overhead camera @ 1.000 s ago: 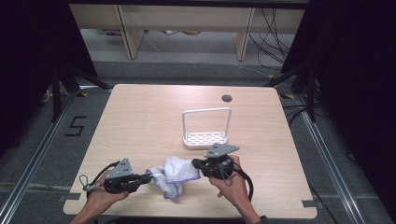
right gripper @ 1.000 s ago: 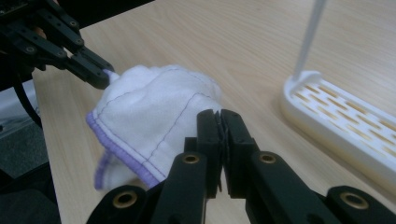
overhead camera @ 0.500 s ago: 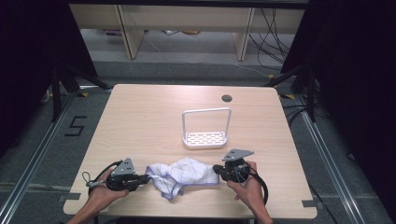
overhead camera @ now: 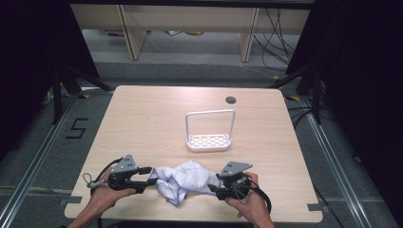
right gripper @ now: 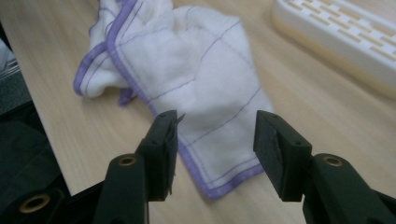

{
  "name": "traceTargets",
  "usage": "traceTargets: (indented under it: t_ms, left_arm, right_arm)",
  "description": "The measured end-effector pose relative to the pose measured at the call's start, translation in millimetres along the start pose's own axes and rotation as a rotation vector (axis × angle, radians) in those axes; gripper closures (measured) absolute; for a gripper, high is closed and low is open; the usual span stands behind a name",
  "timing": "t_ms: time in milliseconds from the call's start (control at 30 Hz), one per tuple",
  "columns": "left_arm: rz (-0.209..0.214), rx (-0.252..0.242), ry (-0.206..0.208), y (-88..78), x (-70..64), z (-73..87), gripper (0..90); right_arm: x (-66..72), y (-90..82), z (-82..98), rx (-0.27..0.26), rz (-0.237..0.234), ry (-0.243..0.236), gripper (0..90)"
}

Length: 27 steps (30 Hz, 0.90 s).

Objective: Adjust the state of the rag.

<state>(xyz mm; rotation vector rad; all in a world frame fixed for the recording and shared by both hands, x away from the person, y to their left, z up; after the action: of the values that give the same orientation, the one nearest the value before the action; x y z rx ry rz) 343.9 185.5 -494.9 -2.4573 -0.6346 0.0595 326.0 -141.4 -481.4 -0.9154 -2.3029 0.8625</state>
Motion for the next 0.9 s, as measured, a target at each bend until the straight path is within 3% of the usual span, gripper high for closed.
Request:
traceTargets:
  t_ms: [67, 233, 267, 367, 400, 467, 533, 567, 633, 667, 767, 833, 867, 900]
  left_arm:
    - [0.008, 0.021, 0.061, 9.9, -5.1, -8.1, 45.2]
    - [0.010, 0.062, 0.100, 27.9, -3.3, -12.9, 37.6]
    - [0.009, 0.086, 0.124, 30.1, -1.1, -12.5, 37.6]
    - [-0.004, 0.090, 0.120, 36.3, 0.5, -12.0, 37.3]
    - [0.004, 0.109, 0.121, 38.5, 1.4, -11.0, 37.3]
    - [0.014, 0.129, 0.151, 43.1, 3.7, -9.8, 37.8]
    - [0.013, 0.136, 0.160, 46.2, 3.6, -9.5, 43.1]
    - [0.007, 0.143, 0.208, 47.9, 4.3, -9.3, 53.1]
    - [0.013, 0.127, 0.209, 51.0, 2.6, -8.9, 63.6]
    - [0.017, 0.144, 0.247, 50.5, 4.3, -8.9, 67.5]
    - [0.014, 0.155, 0.263, 50.6, 3.5, -8.9, 76.2]
    - [0.009, 0.127, 0.247, 47.4, 3.7, -10.9, 78.6]
    - [0.015, 0.091, 0.232, 41.2, 3.2, -15.3, 79.2]
    - [0.015, 0.091, 0.232, 41.2, 3.2, -15.3, 79.8]
  right_arm:
    - [4.5, 1.0, 5.4, 0.029, -0.003, 0.011, 49.1]
    - [18.0, 12.1, 8.1, 0.020, -0.042, -0.040, 44.0]
    - [21.2, 16.2, 7.7, 0.006, -0.038, -0.048, 42.7]
    - [28.2, 24.2, 4.6, 0.014, -0.041, -0.044, 40.3]
    - [29.2, 28.1, 2.1, 0.013, -0.043, -0.066, 39.7]
    - [32.8, 37.8, -1.1, 0.018, -0.032, -0.074, 38.7]
    - [34.3, 48.4, -2.4, 0.043, -0.007, -0.104, 47.5]
    - [33.1, 54.9, -2.8, 0.048, 0.004, -0.146, 63.1]
    - [30.8, 55.4, -3.7, 0.069, -0.002, -0.155, 75.1]
    - [29.1, 55.0, -4.9, 0.058, -0.003, -0.164, 79.6]
    - [28.1, 52.5, -6.6, 0.043, -0.012, -0.154, 84.1]
    - [28.7, 43.0, -9.2, 0.027, -0.006, -0.138, 85.7]
    - [27.5, 40.8, -11.2, 0.016, -0.004, -0.165, 85.9]
    - [29.1, 35.9, -11.8, 0.010, -0.004, -0.132, 86.0]
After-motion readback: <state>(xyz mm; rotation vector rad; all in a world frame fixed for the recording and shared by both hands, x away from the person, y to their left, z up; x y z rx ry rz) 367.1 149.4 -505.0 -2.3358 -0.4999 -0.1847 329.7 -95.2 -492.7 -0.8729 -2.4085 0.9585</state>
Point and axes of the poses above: each handheld gripper's, and its own axes: y roughly forward along the jaws, z roughly out of its underside, x roughly to its left, the point moved 2 cm from there along y, roughly forward along the jaws, and after that the axes turned 14 degrees about y, right-handed, at the moved point
